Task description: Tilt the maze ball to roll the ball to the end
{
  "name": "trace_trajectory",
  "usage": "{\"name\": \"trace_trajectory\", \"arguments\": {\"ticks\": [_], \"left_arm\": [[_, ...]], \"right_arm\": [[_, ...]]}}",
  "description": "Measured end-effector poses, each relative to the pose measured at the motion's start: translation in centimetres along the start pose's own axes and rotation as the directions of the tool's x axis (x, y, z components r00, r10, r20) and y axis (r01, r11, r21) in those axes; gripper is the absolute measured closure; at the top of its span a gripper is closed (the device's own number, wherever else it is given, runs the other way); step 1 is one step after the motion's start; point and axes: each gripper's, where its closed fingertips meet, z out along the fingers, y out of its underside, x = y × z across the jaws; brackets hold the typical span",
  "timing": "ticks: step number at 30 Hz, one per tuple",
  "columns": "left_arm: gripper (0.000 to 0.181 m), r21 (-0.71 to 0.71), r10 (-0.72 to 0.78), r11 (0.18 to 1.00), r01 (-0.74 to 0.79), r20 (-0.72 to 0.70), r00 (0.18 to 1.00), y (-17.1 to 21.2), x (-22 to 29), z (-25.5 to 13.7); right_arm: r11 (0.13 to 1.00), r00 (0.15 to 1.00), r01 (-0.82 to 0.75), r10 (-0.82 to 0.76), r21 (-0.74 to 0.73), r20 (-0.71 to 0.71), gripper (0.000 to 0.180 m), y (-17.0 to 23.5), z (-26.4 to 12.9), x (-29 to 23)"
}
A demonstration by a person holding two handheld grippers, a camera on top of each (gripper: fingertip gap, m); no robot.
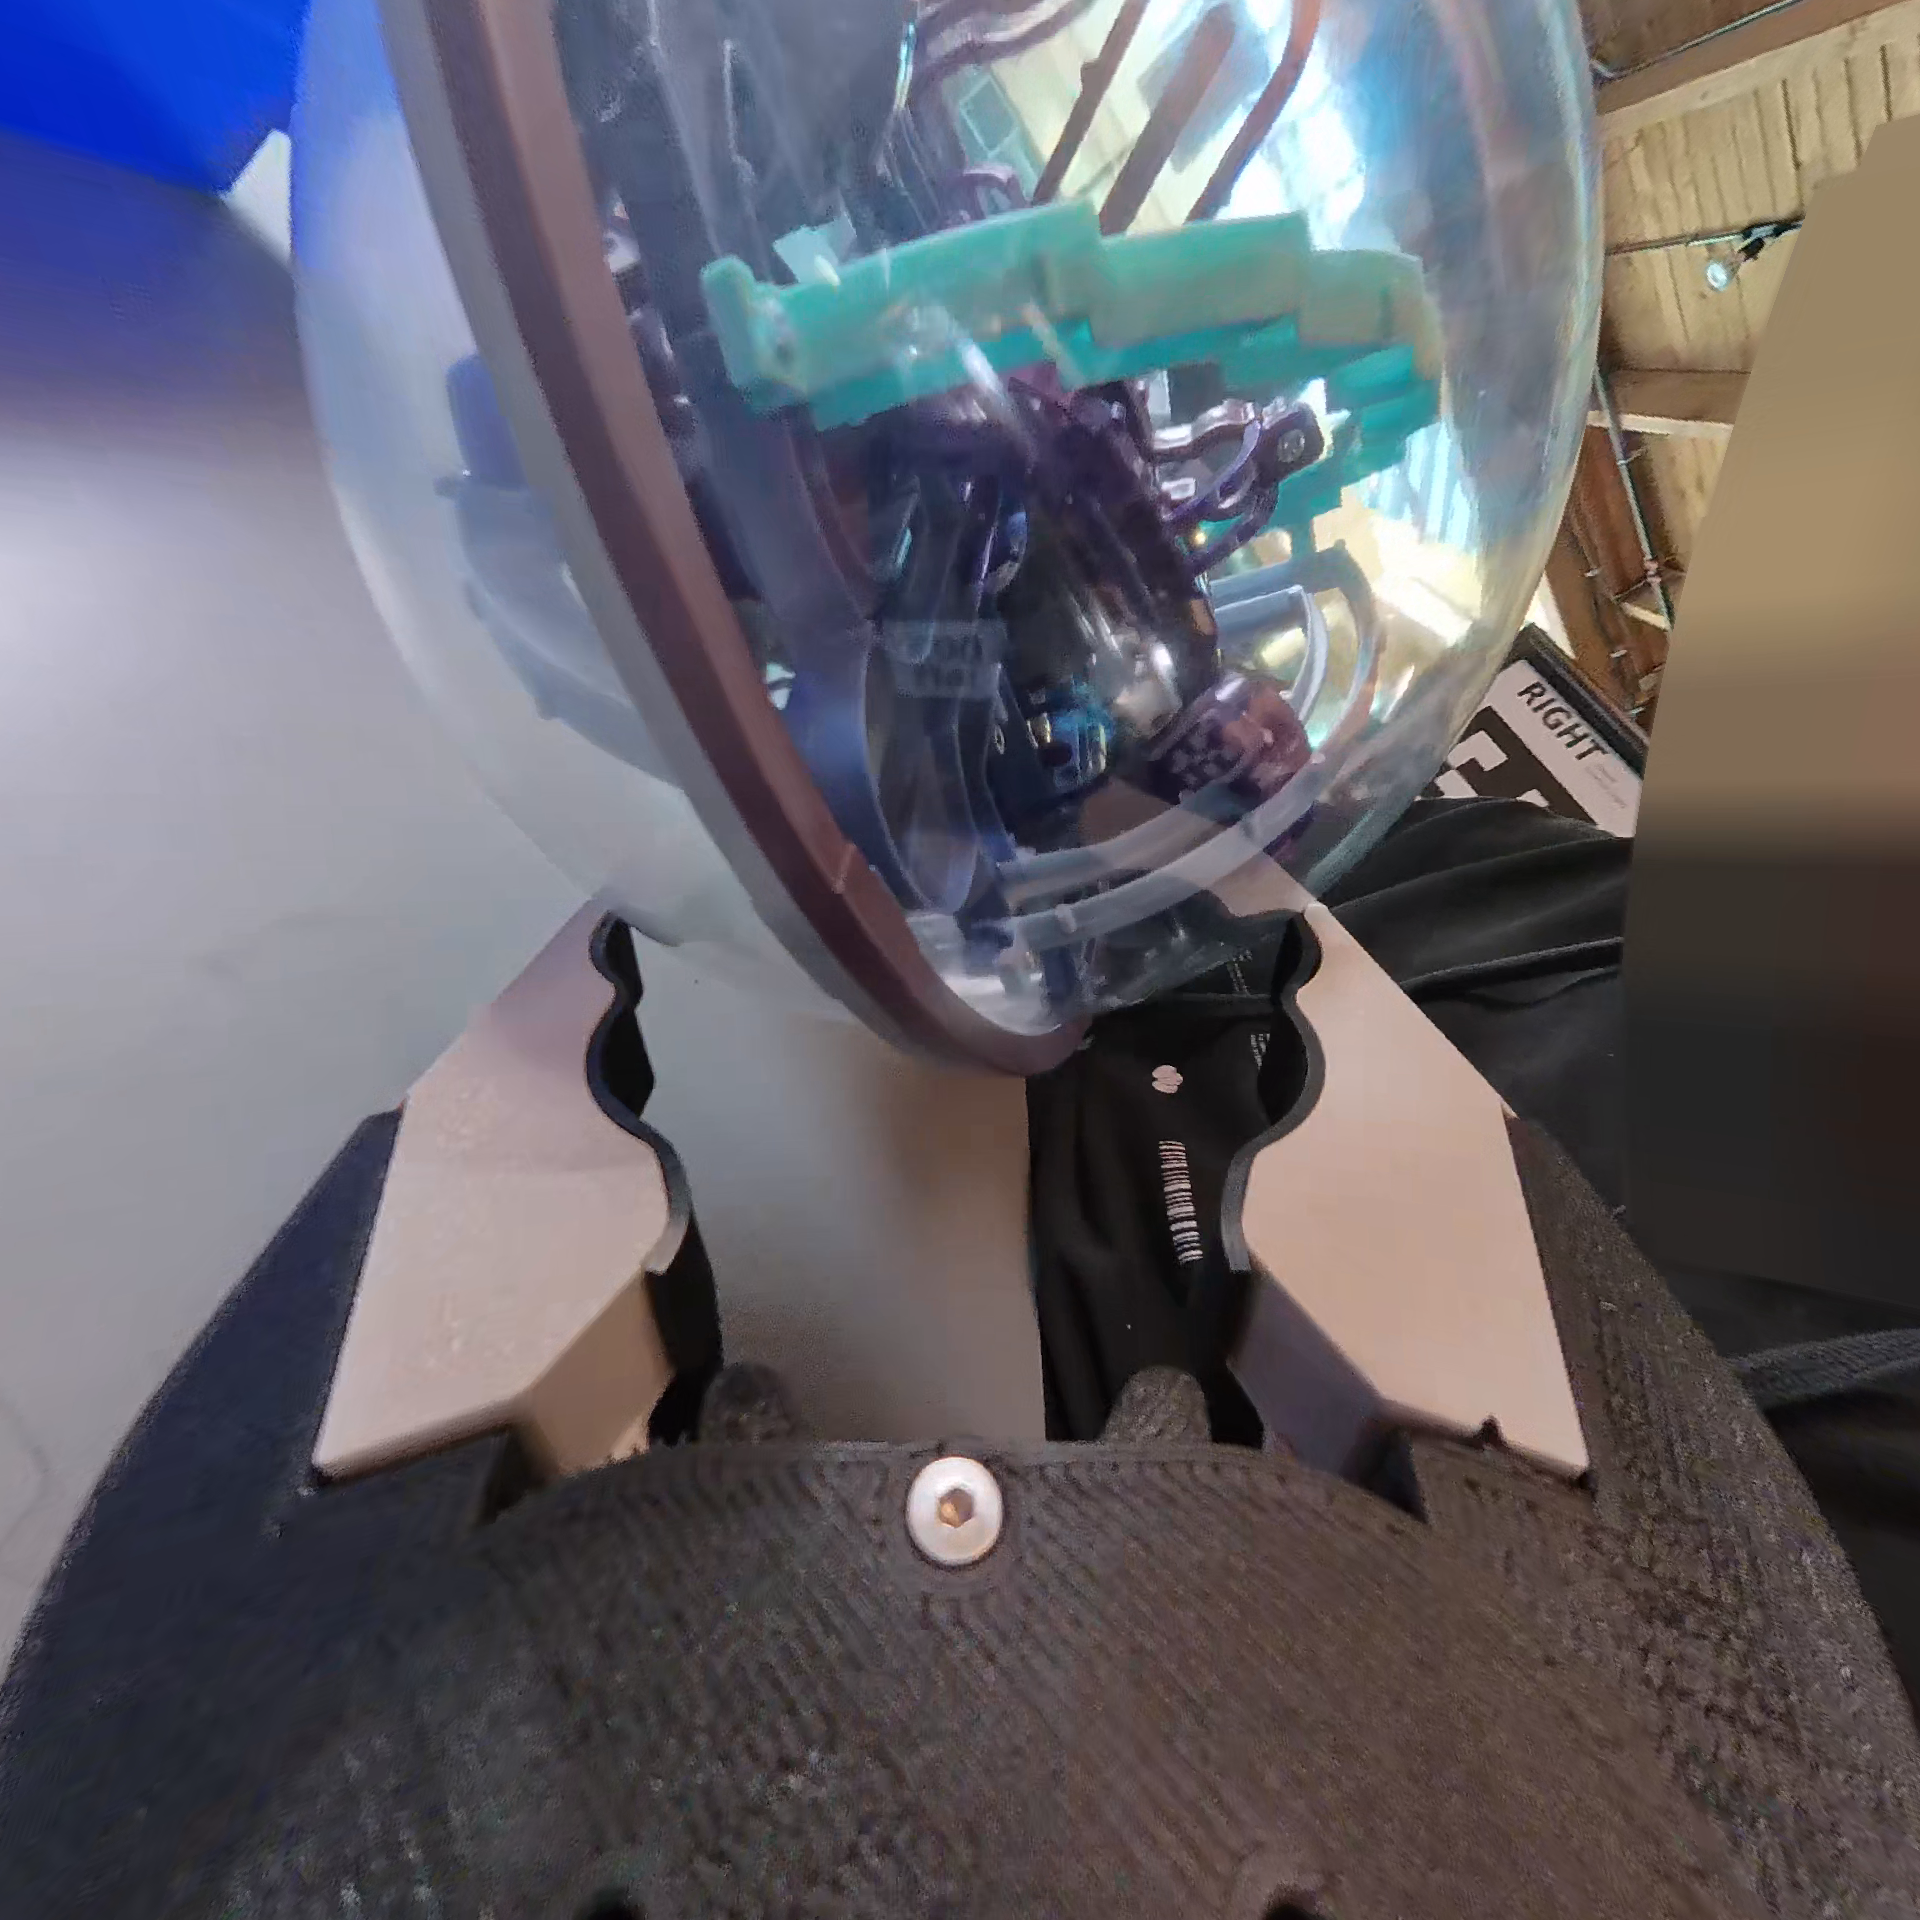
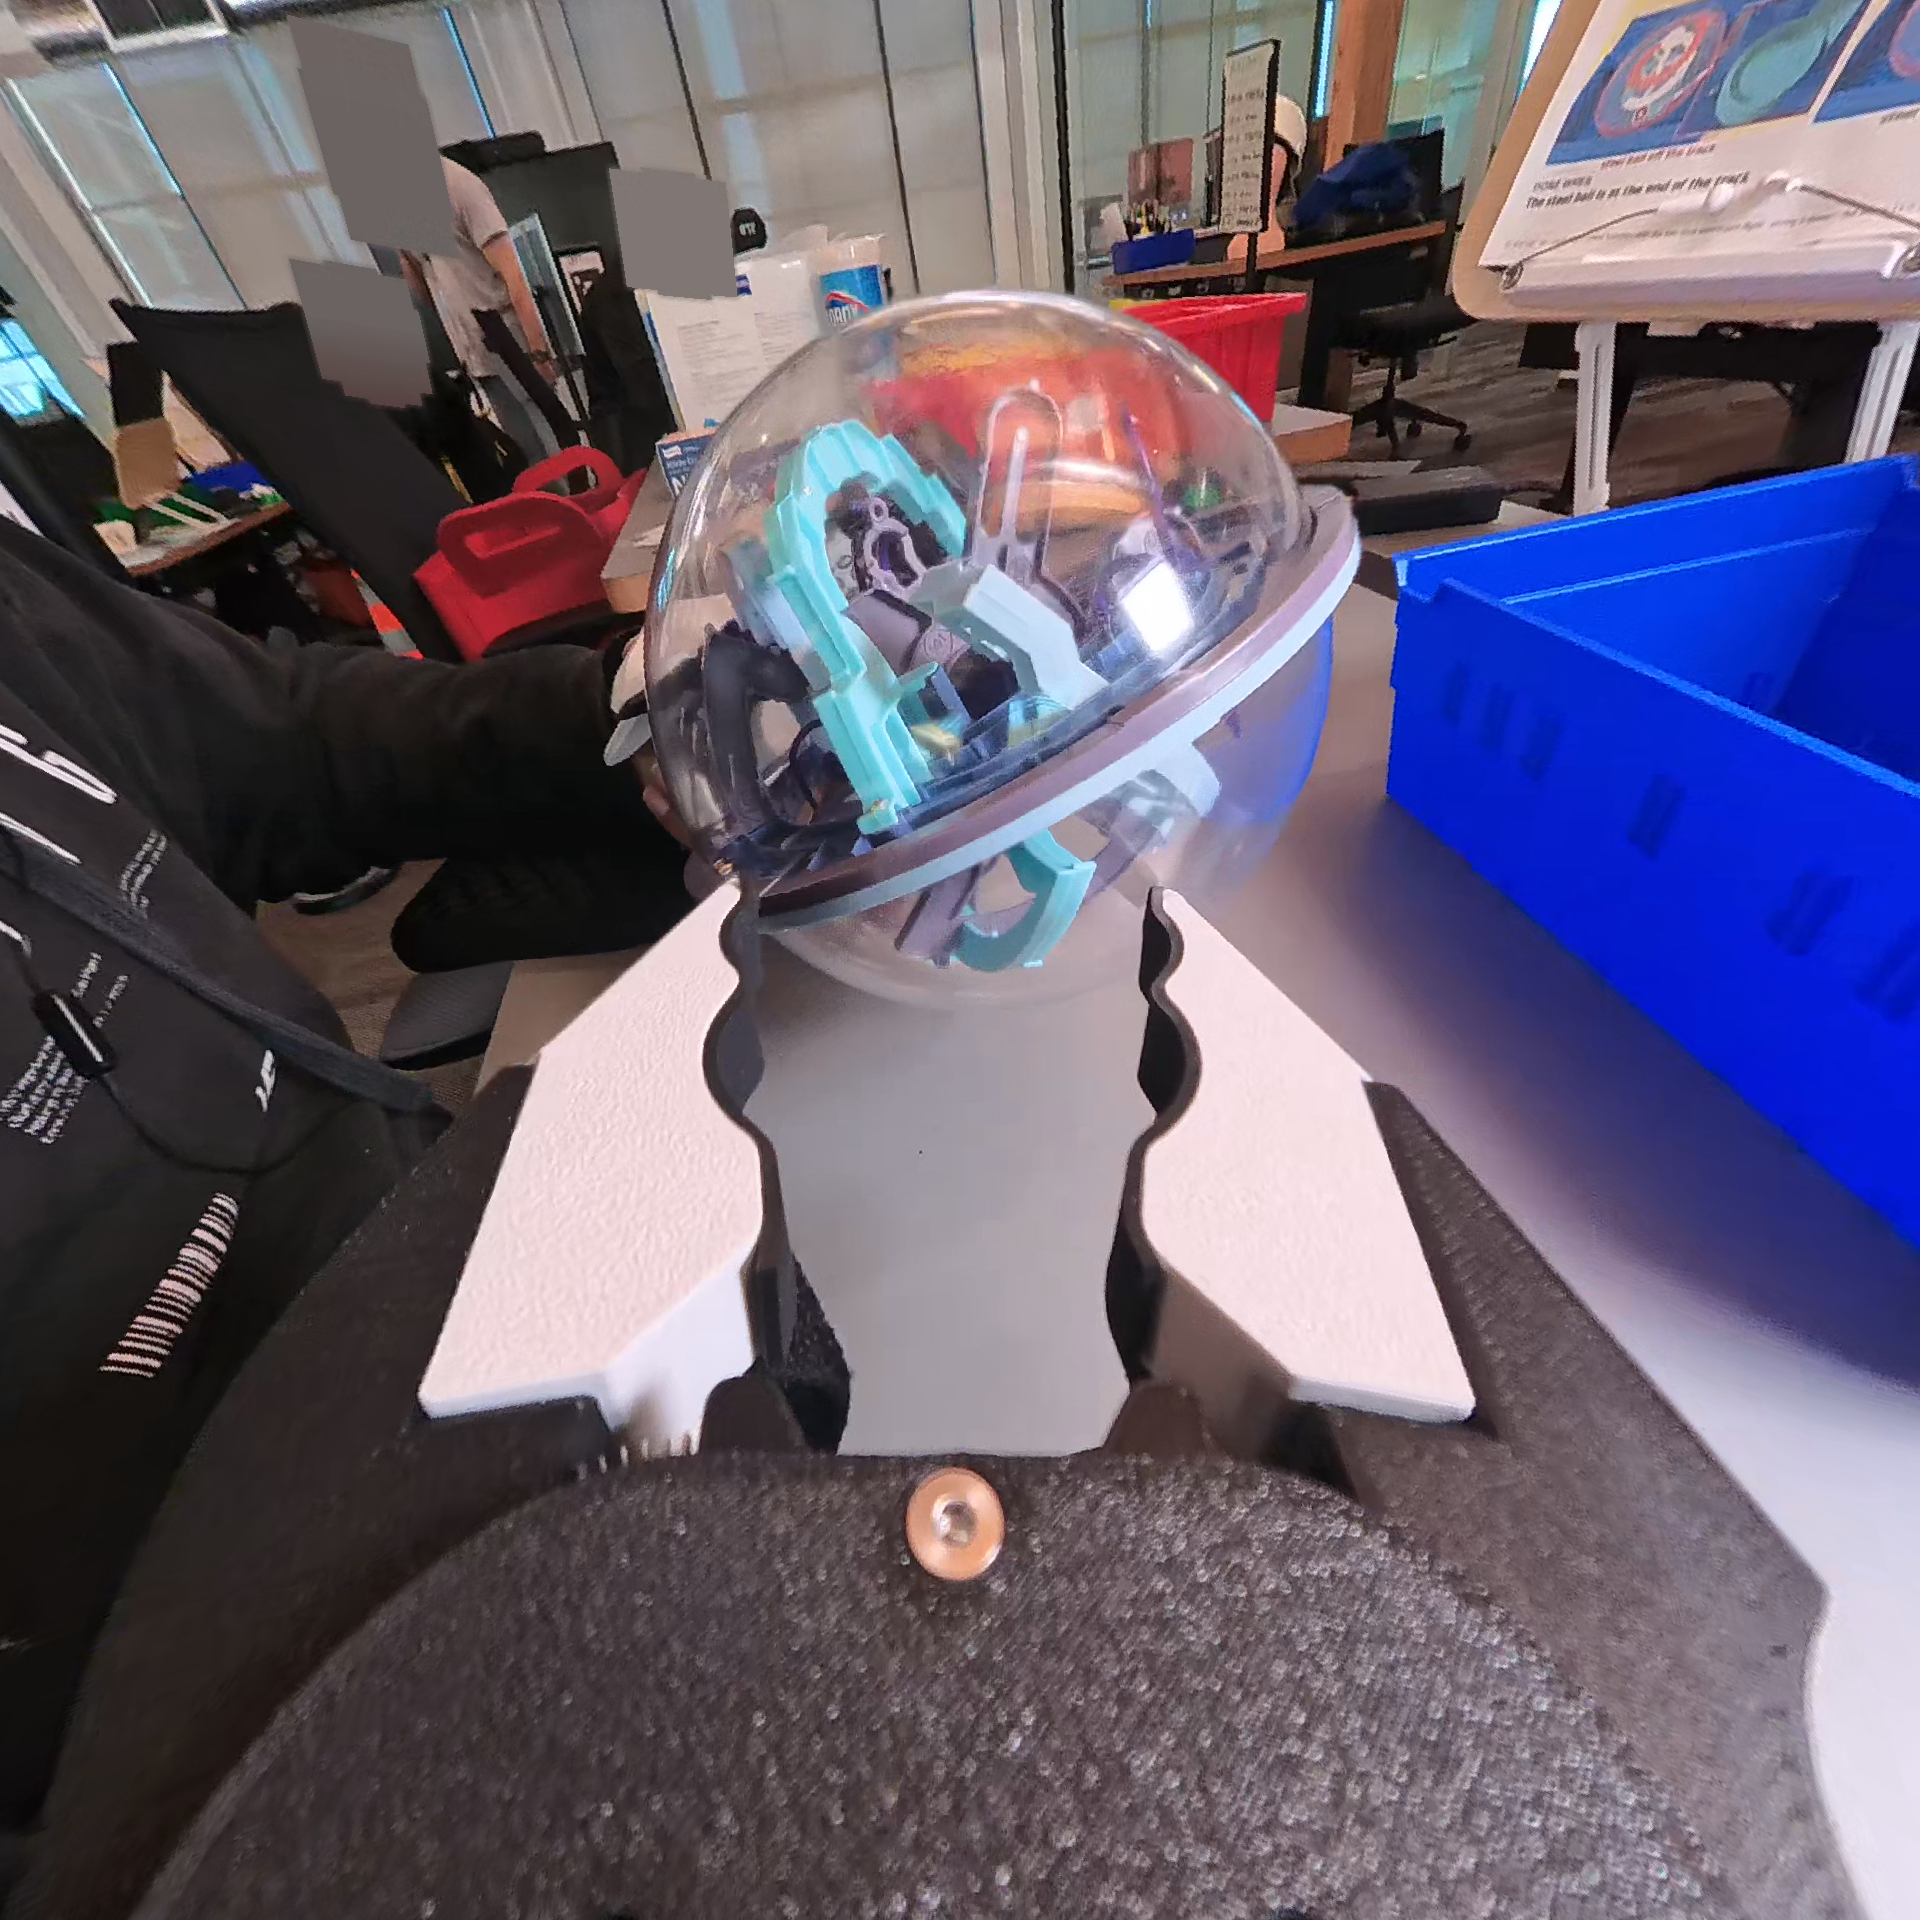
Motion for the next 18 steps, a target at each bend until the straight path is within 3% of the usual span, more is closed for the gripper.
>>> {"name": "trace_trajectory", "arguments": {"ticks": [6, 18], "left_arm": [[0.061, -0.012, -0.091, 0.996, 0.09, -0.094, 0.991, 0.5, 0.3, 0.1], [0.102, -0.138, -0.045, 0.99, 0.009, -0.262, 0.964, 2.9, 4.0, 0.9]], "right_arm": [[0.999, 0.999, -0.034, 0.034, 0.013, -0.021, 0.107, -0.7, 0.1, -0.3], [0.998, 0.998, 0.059, -0.06, -0.024, -0.019, 0.115, -0.7, 0.5, -1.7]]}}
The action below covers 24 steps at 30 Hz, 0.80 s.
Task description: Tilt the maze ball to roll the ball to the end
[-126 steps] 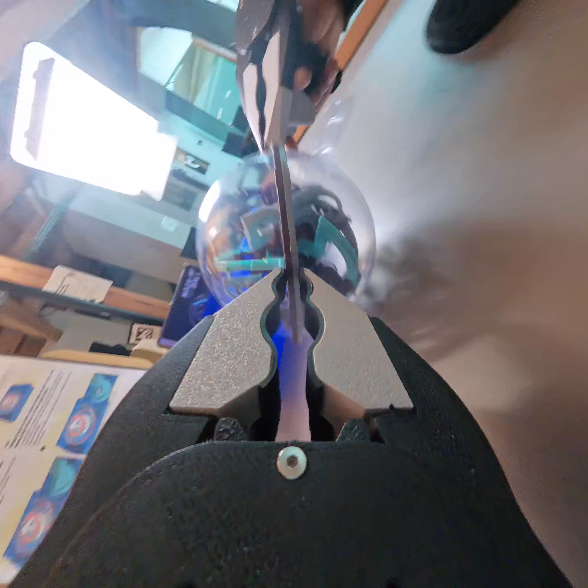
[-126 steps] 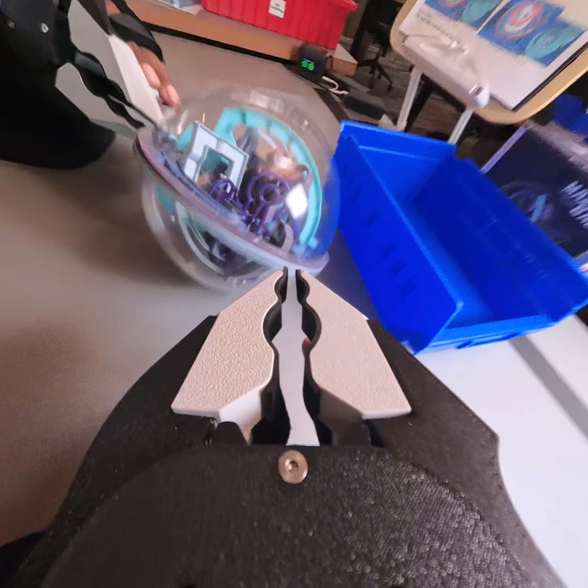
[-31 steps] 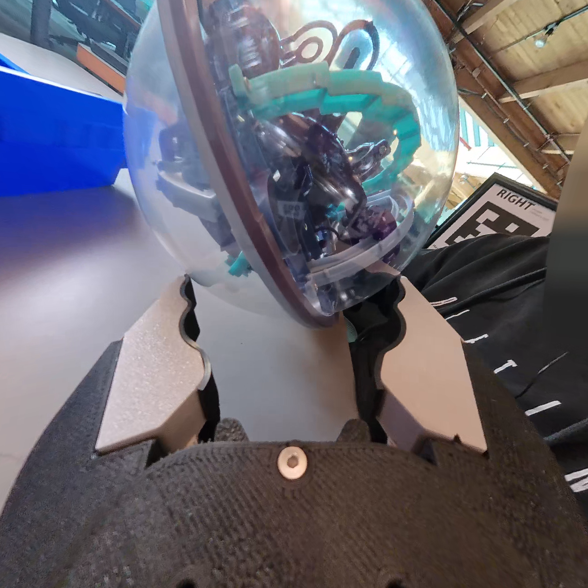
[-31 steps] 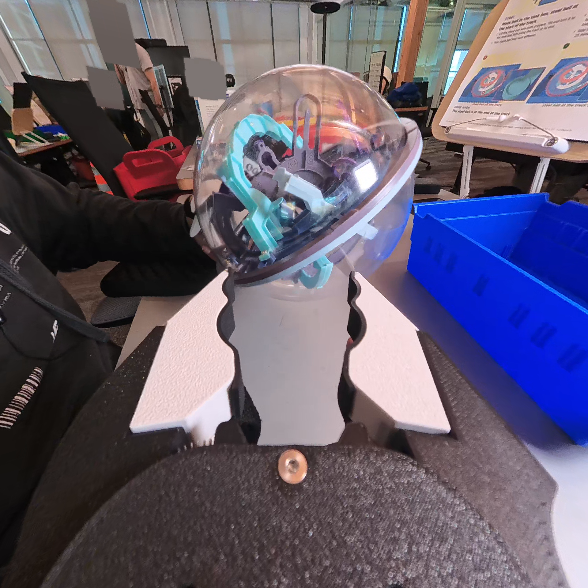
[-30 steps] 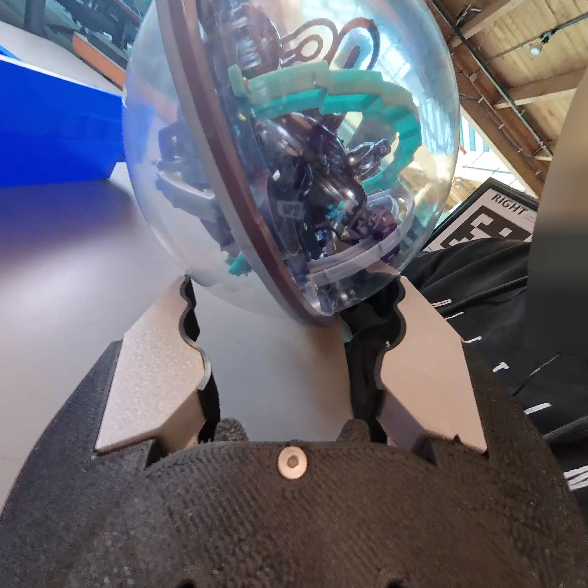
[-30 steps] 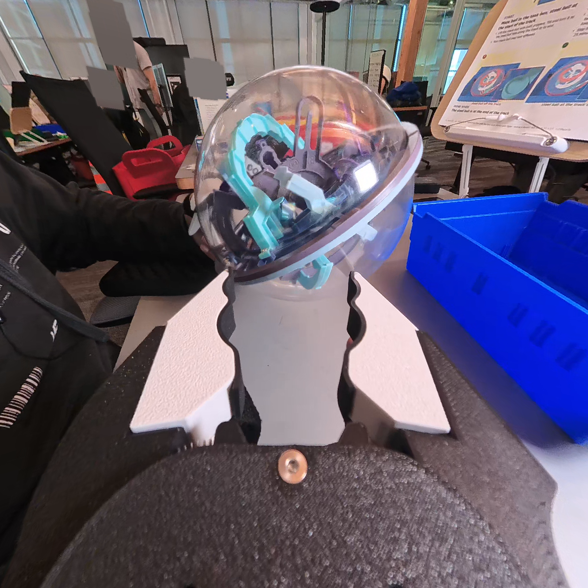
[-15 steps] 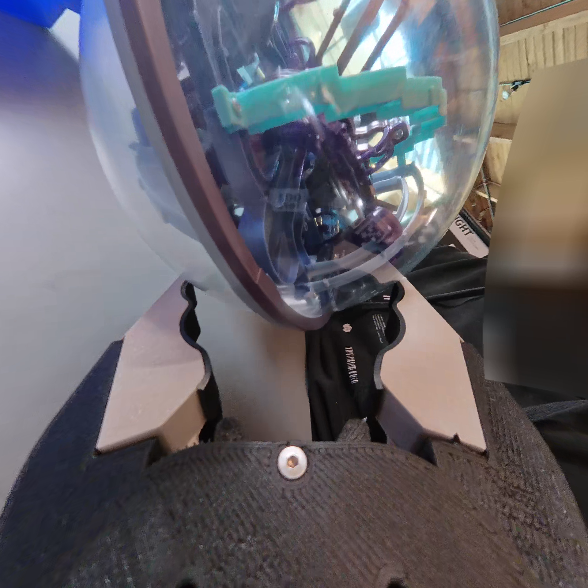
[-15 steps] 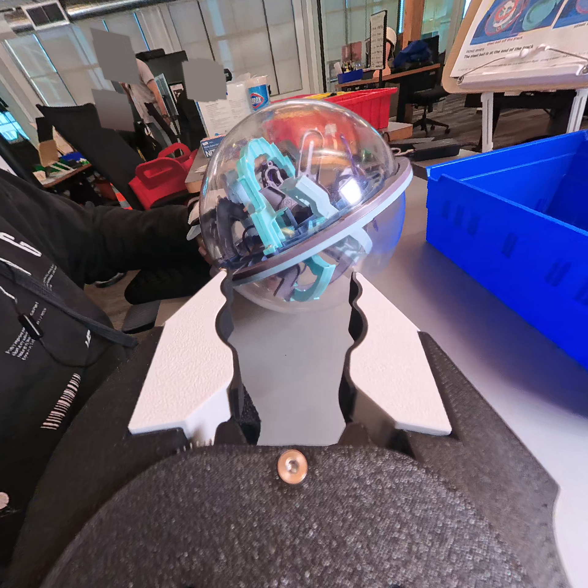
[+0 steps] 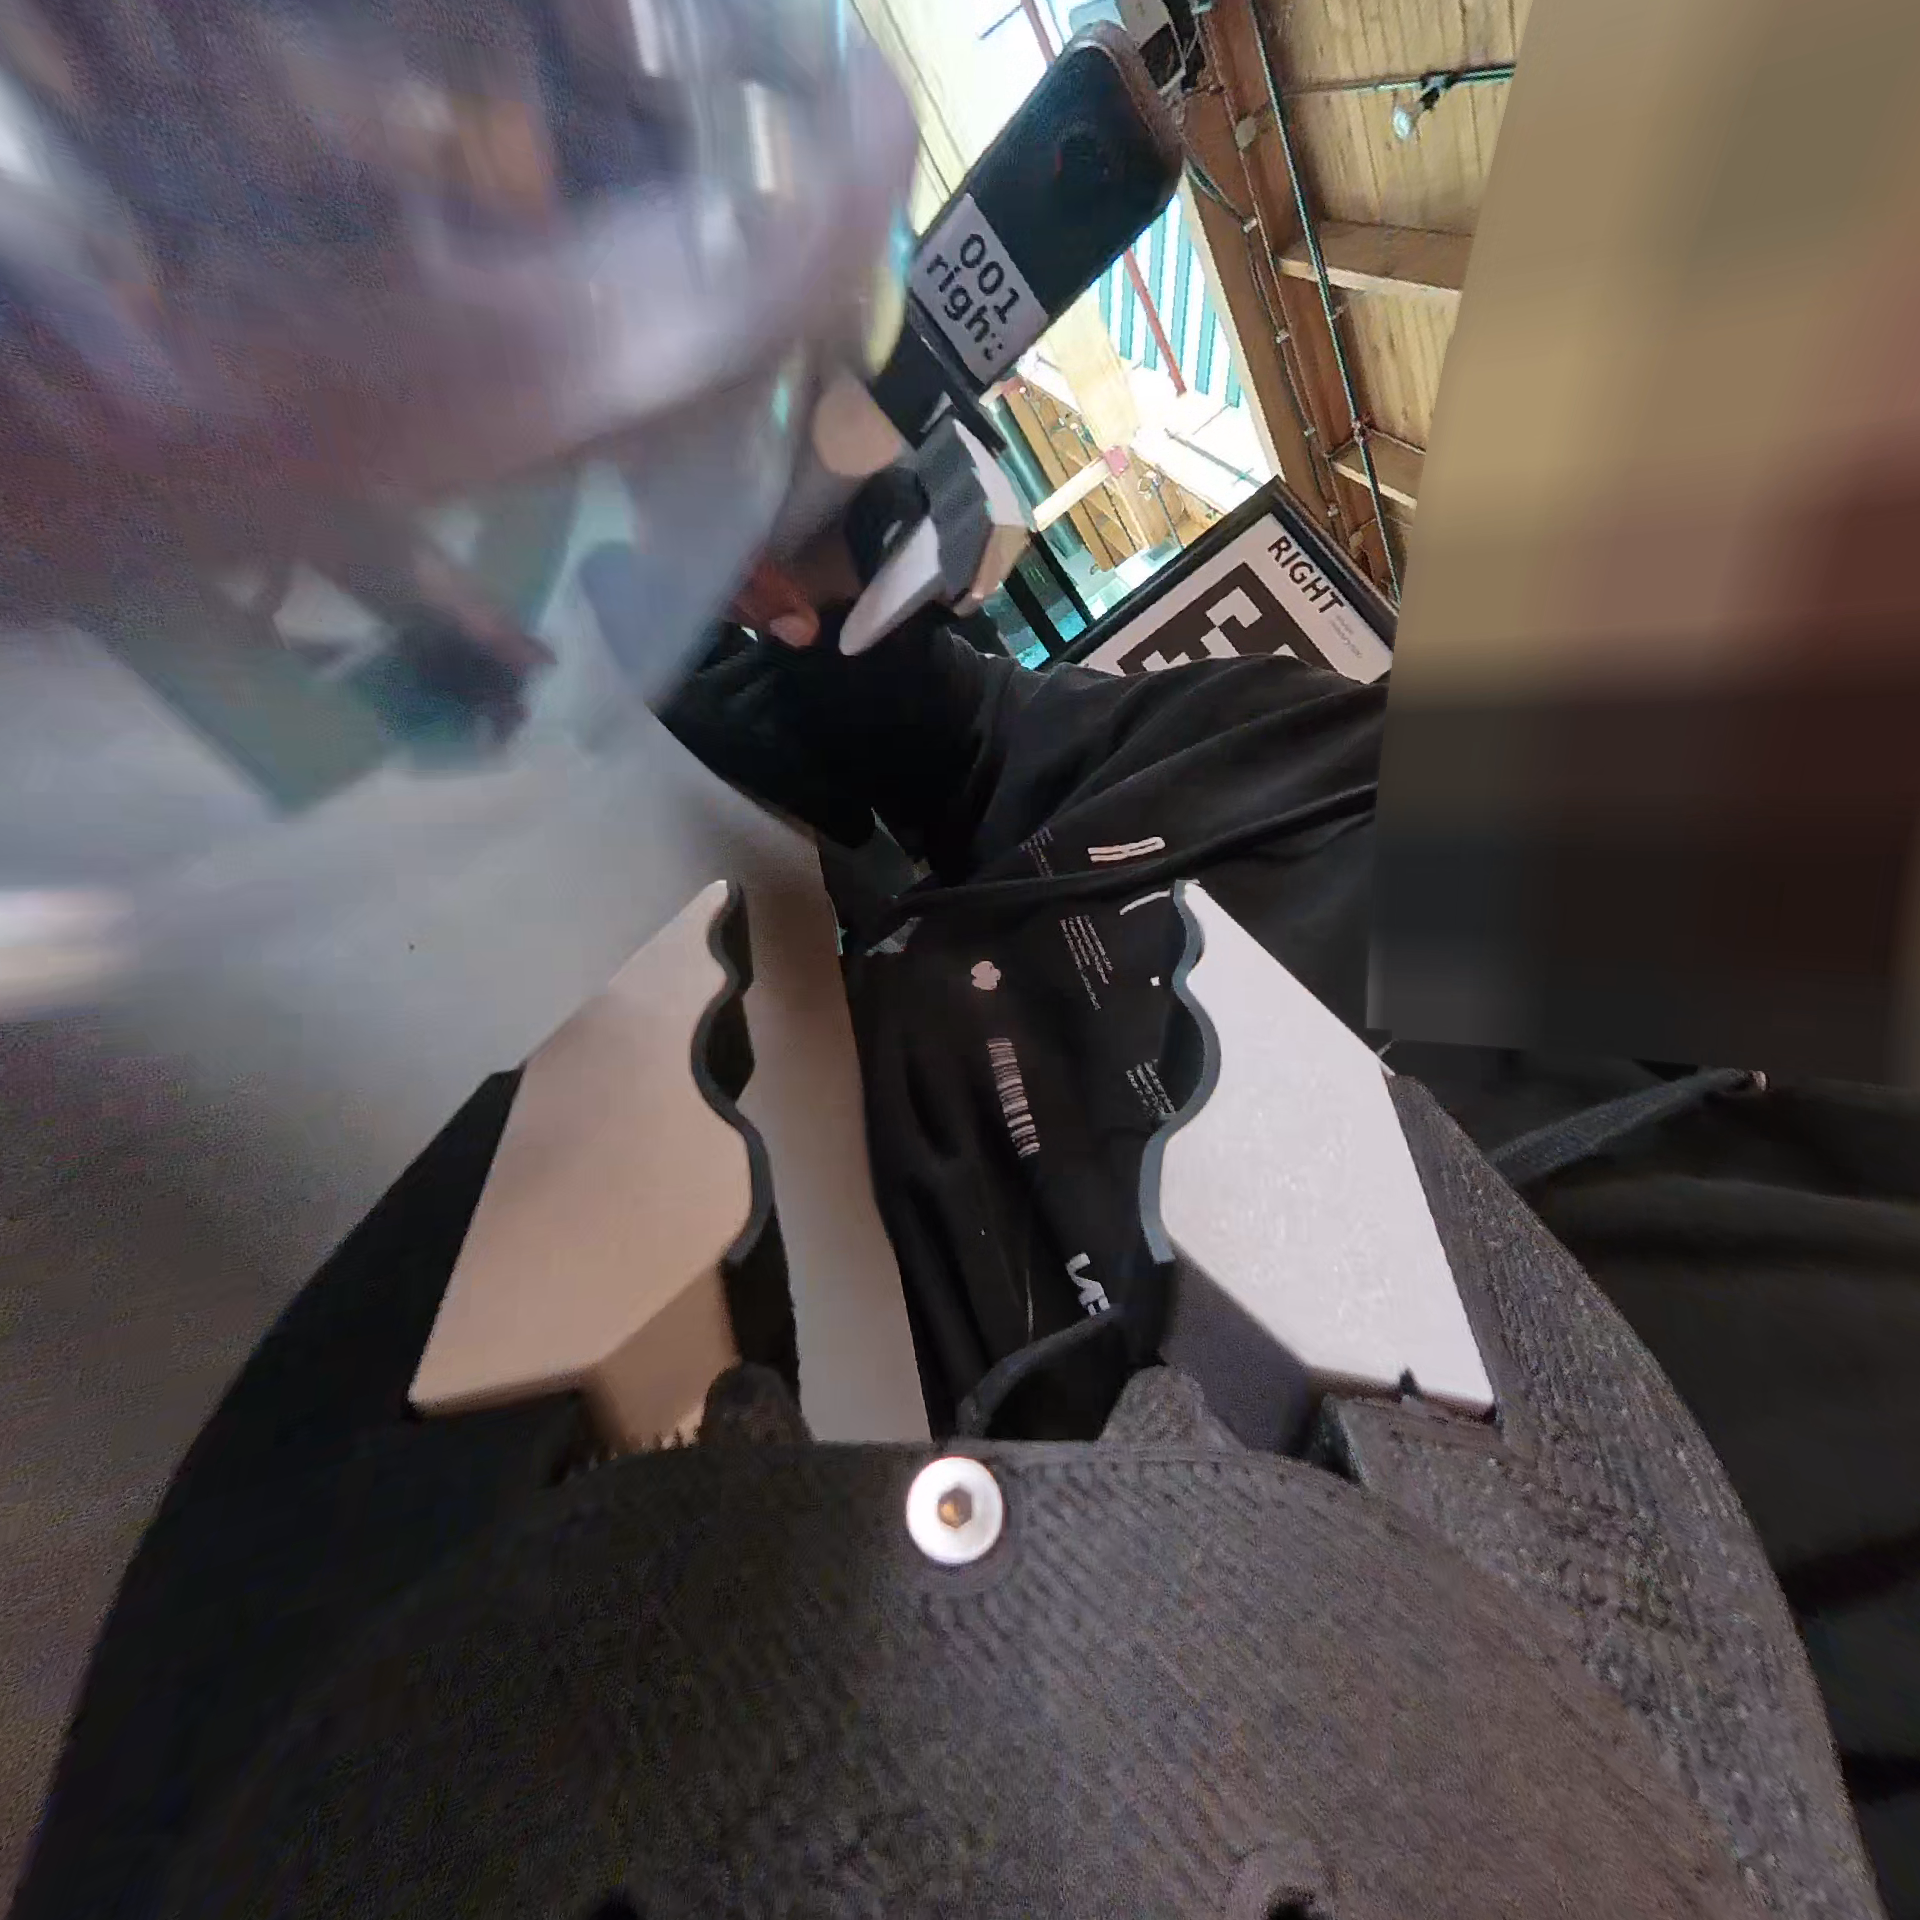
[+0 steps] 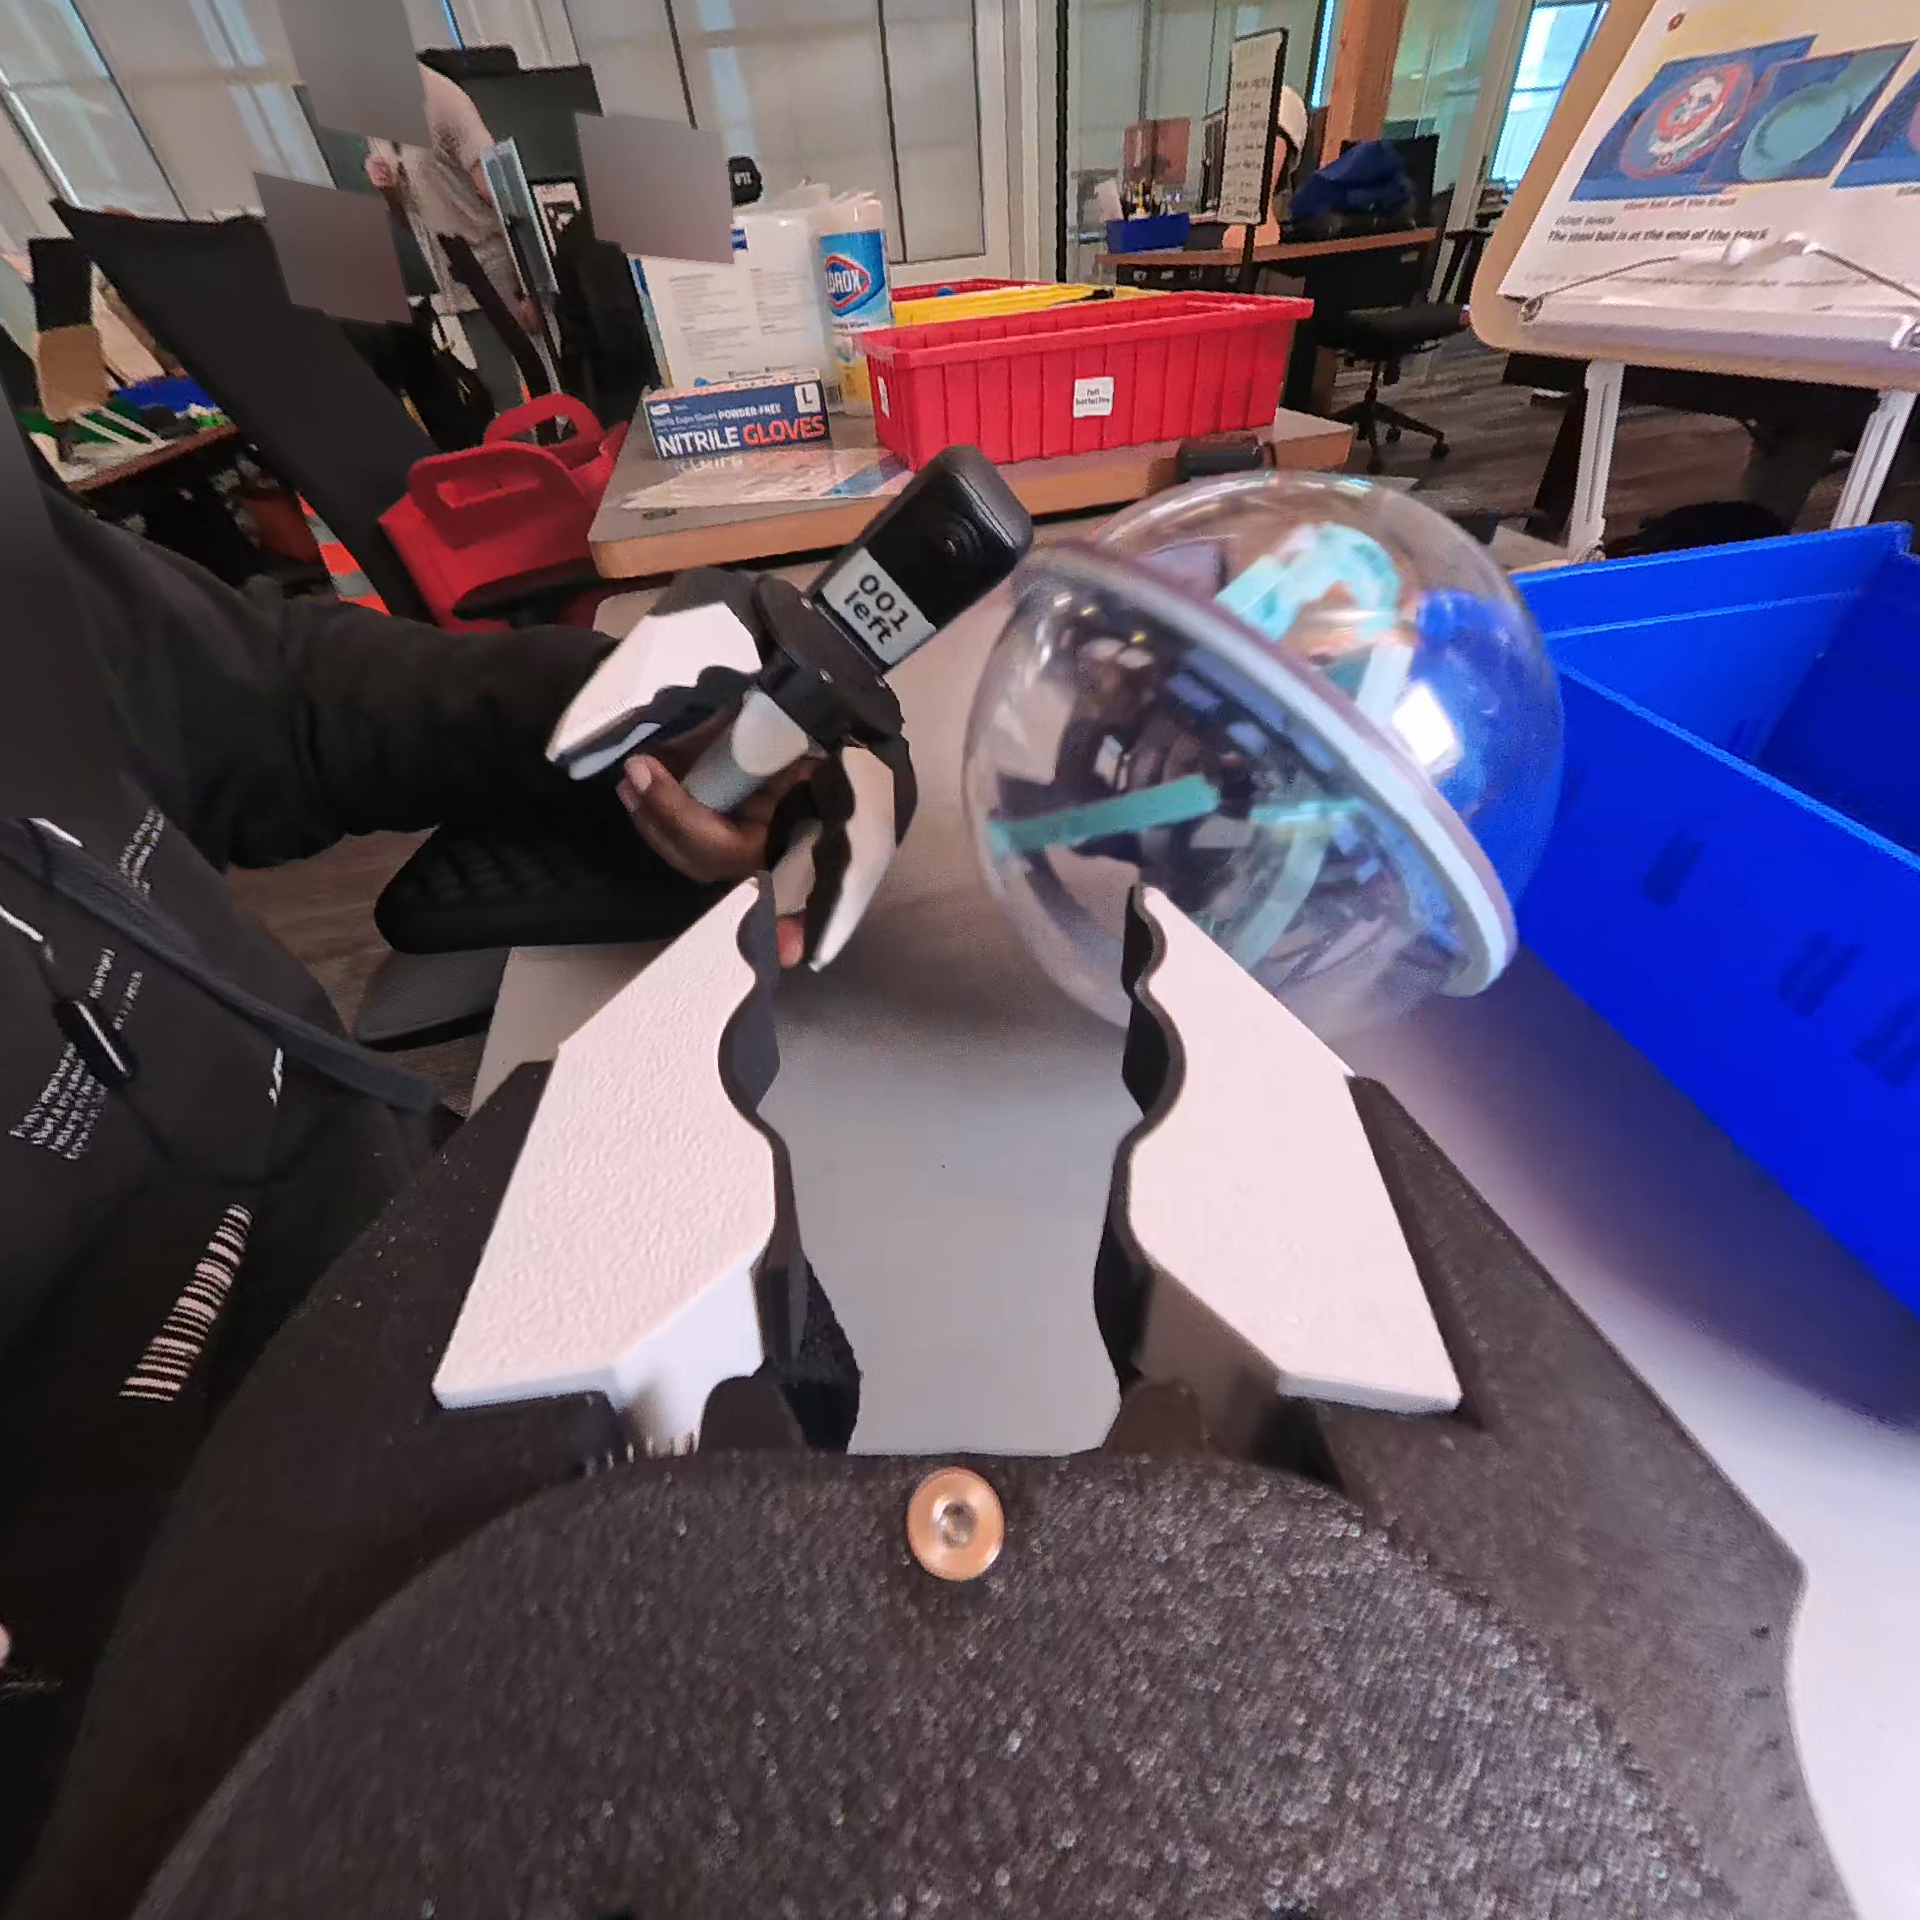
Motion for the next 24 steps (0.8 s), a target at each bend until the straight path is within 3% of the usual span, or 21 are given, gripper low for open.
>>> {"name": "trace_trajectory", "arguments": {"ticks": [3, 6, 8, 10, 13, 16, 20, 24], "left_arm": [[0.107, 0.002, 0.052, 0.999, -0.052, 0.041, 0.998, -0.3, 0.5, -1.2], [0.108, 0.03, 0.213, 0.974, -0.223, 0.19, 0.958, -2.4, 0.9, -4.0], [0.107, 0.032, 0.324, 0.933, -0.36, 0.366, 0.873, -4.7, 0.2, -6.9], [0.103, 0.002, 0.4, 0.878, -0.479, 0.546, 0.736, -7.3, -1.1, -10.5], [0.086, -0.026, 0.409, 0.843, -0.538, 0.682, 0.607, -10.2, -3.6, -14.5], [0.066, -0.033, 0.363, 0.882, -0.471, 0.685, 0.632, -10.9, -6.6, -15.3], [0.051, -0.028, 0.365, 0.897, -0.442, 0.613, 0.701, -11.6, -8.4, -13.8], [0.053, -0.046, 0.392, 0.892, -0.45, 0.577, 0.717, -12.4, -9.0, -13.6]], "right_arm": [[1.0, 1.0, -0.001, 0.001, -0.011, -0.022, 0.115, 0.2, -0.2, 0.9], [1.0, 0.999, 0.01, -0.012, -0.025, -0.053, 0.115, 0.2, -0.5, 2.2], [0.998, 0.997, 0.03, -0.034, -0.048, -0.075, 0.114, 0.3, -0.5, 3.2], [0.996, 0.994, 0.051, -0.059, -0.078, -0.093, 0.112, 0.5, -0.1, 4.3], [0.991, 0.991, 0.061, -0.074, -0.117, -0.113, 0.106, 0.9, 0.8, 5.9], [0.989, 0.991, 0.058, -0.074, -0.134, -0.114, 0.103, 1.5, 1.7, 6.6], [0.986, 0.992, 0.039, -0.058, -0.16, -0.111, 0.102, 2.7, 2.1, 7.7], [0.988, 0.996, 0.013, -0.026, -0.156, -0.082, 0.098, 3.1, 2.4, 8.8]]}}
